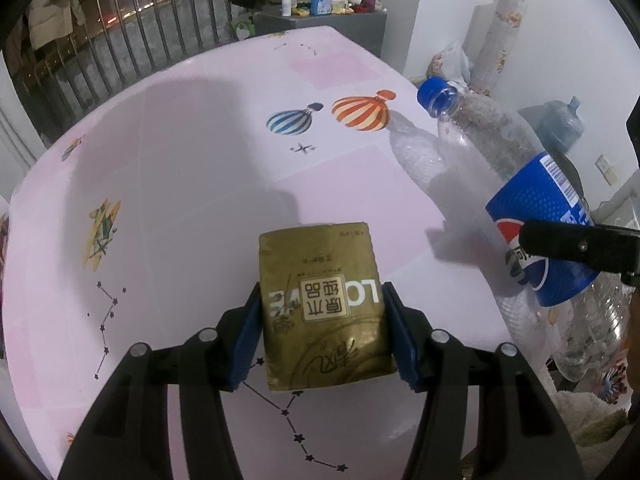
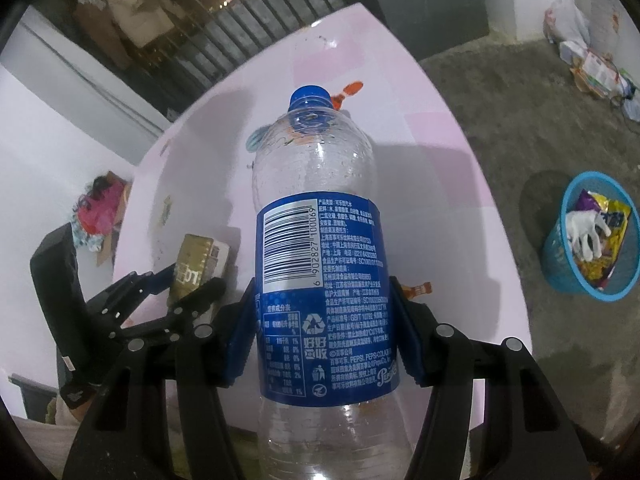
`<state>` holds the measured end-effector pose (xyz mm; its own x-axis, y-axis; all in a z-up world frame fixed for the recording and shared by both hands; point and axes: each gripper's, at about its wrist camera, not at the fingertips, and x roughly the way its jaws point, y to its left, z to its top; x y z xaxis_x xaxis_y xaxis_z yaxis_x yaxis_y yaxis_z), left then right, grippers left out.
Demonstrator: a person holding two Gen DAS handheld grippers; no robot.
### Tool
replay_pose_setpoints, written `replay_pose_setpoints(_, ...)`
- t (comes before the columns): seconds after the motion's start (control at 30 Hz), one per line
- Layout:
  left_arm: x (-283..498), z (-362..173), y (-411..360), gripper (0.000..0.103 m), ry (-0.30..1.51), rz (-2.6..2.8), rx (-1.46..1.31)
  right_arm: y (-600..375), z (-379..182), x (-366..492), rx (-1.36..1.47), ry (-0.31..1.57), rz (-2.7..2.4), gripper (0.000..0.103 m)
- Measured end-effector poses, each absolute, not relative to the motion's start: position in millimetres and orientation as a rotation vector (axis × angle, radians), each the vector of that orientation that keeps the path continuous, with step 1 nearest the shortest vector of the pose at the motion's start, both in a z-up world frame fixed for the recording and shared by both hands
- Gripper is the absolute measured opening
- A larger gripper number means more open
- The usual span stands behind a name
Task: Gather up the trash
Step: 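Carry the gold box and Pepsi bottle to the blue wastebasket, then open both grippers over the wastebasket to drop box and bottle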
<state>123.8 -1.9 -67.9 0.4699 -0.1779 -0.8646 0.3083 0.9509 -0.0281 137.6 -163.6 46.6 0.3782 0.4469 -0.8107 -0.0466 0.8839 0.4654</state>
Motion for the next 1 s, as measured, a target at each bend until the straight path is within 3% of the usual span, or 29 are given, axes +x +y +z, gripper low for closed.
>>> replay_pose_setpoints(0.27, 139, -29, -49, 0.055, 0.940, -0.458, 0.205, -242, 74, 107, 0.546, 0.977, 0.193, 0.057)
replay_pose_setpoints(0.53, 175, 9, -185, 0.055, 0.933, -0.808, 0.252, -375, 58, 36, 0.713, 0.878, -0.182, 0.057)
replay_pose_setpoints(0.73, 203, -31, -308, 0.056, 1.087, -0.965, 0.303, -431, 11, 23, 0.790, 0.943, -0.296, 0.057)
replay_pose_setpoints(0.93, 229, -79, -395, 0.056, 1.183, -0.966, 0.331, -479, -39, 67, 0.820, 1.014, -0.290, 0.059)
replay_pose_setpoints(0.97, 234, -85, -408, 0.057, 1.184, -0.969, 0.318, -481, -41, 75, 0.824, 1.026, -0.286, 0.060)
replay_pose_setpoints(1.0, 238, -89, -416, 0.067, 1.184, -0.972, 0.307, -487, -49, 81, 0.830, 1.035, -0.272, 0.067)
